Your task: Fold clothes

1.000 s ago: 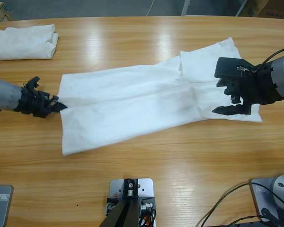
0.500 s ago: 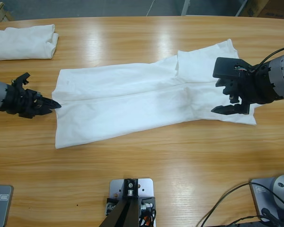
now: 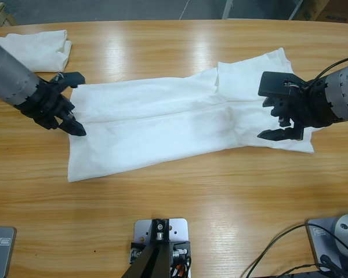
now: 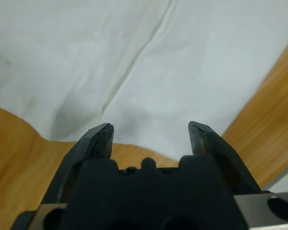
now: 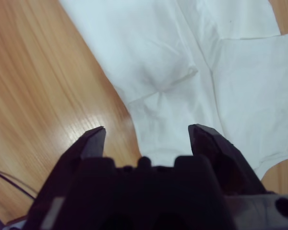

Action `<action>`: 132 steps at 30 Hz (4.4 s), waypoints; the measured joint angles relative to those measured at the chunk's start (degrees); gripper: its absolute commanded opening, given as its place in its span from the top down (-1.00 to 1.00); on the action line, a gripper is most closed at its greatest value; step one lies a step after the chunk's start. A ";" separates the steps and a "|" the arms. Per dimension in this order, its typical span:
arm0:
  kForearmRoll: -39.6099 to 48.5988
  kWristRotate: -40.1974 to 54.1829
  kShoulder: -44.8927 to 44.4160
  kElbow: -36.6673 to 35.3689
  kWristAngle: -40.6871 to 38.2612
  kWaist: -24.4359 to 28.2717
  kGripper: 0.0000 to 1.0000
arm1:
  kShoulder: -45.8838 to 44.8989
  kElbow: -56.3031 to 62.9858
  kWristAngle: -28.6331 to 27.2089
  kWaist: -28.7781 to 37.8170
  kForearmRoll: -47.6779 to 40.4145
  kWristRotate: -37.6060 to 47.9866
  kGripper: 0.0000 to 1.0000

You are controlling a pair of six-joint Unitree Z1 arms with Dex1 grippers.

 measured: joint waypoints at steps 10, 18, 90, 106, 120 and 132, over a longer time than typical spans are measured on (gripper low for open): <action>2.76 3.34 7.87 -3.21 2.93 -2.67 -0.24 | 1.03 0.00 0.00 0.00 -0.21 0.00 -0.41; 4.57 3.34 8.34 -6.92 7.67 -2.67 -0.23 | 1.12 0.14 0.00 0.00 -0.36 0.00 -0.41; -1.56 -21.47 -0.42 -3.72 19.36 2.33 -0.26 | 3.09 0.57 0.00 0.00 -1.60 0.37 -0.40; -23.33 -30.94 -5.29 23.64 -26.30 29.41 -0.26 | 3.65 1.26 0.03 0.00 -2.51 0.73 -0.40; -28.10 -25.54 5.44 24.32 -33.57 35.91 -0.22 | 3.99 1.26 0.04 0.00 -2.51 0.76 -0.40; -29.64 -25.53 6.85 24.33 -36.04 34.87 -0.22 | 4.17 1.33 0.04 0.00 -2.81 0.76 -0.40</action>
